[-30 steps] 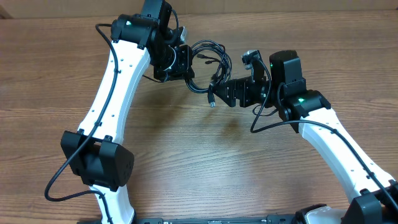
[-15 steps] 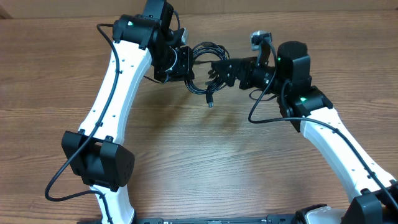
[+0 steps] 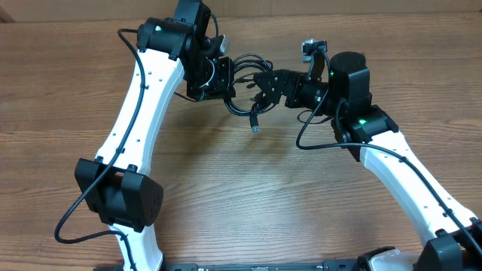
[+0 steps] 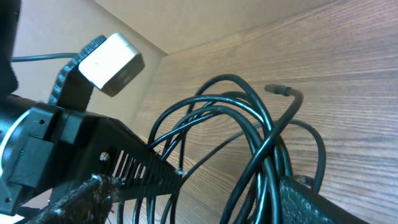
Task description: Untangle cables
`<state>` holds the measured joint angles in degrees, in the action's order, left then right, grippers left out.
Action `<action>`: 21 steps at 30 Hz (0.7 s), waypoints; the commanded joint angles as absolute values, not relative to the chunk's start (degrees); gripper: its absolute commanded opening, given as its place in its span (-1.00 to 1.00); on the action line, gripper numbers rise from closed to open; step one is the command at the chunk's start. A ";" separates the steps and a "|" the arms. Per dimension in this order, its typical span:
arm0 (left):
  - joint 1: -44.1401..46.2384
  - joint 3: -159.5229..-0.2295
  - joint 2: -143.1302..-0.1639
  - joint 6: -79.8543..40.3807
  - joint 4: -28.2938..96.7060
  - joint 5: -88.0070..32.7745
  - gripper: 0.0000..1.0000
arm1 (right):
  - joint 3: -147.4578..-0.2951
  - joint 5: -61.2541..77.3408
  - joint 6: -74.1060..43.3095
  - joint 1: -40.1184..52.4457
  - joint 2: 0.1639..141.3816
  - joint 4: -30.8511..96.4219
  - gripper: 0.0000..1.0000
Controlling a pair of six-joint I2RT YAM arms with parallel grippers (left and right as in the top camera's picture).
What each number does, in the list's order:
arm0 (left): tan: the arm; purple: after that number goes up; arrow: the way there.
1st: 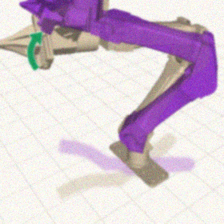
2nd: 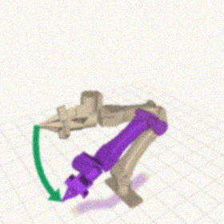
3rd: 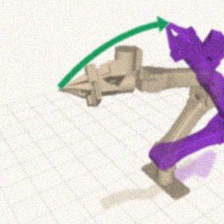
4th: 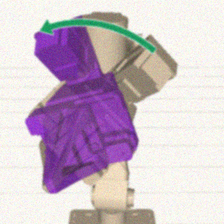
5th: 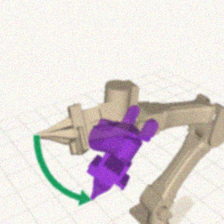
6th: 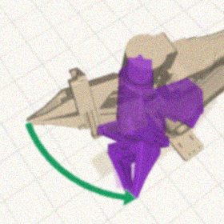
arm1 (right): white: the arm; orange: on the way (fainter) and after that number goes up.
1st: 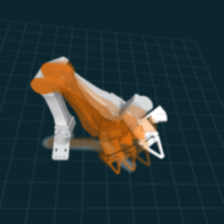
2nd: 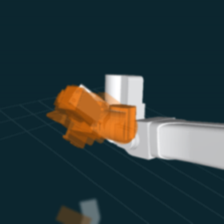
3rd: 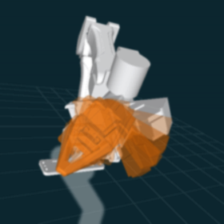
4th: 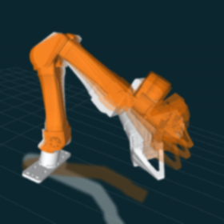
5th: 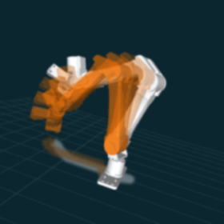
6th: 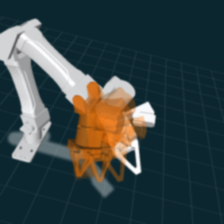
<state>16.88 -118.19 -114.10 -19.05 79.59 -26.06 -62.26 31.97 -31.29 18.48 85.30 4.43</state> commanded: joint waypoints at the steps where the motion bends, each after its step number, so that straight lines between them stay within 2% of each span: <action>1: 17.19 -119.42 -111.83 -17.74 79.50 -27.07 -0.92 | -63.81 30.17 -31.42 18.81 85.23 5.28 0.64; 5: 17.23 -119.44 -111.46 -17.76 79.46 -27.09 -0.92 | -63.81 28.45 -30.96 18.81 85.23 7.38 0.52; 11: 17.21 -119.44 -110.61 -17.78 79.46 -27.11 -0.92 | -63.81 27.86 -29.74 18.81 85.32 8.47 0.17; 21: 17.23 -119.52 -108.79 -17.78 79.50 -27.16 -0.92 | -63.81 25.71 -29.76 18.81 85.43 9.28 0.15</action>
<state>16.88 -118.19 -111.59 -19.05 79.70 -26.11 -62.26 27.57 -30.11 18.48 85.30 9.26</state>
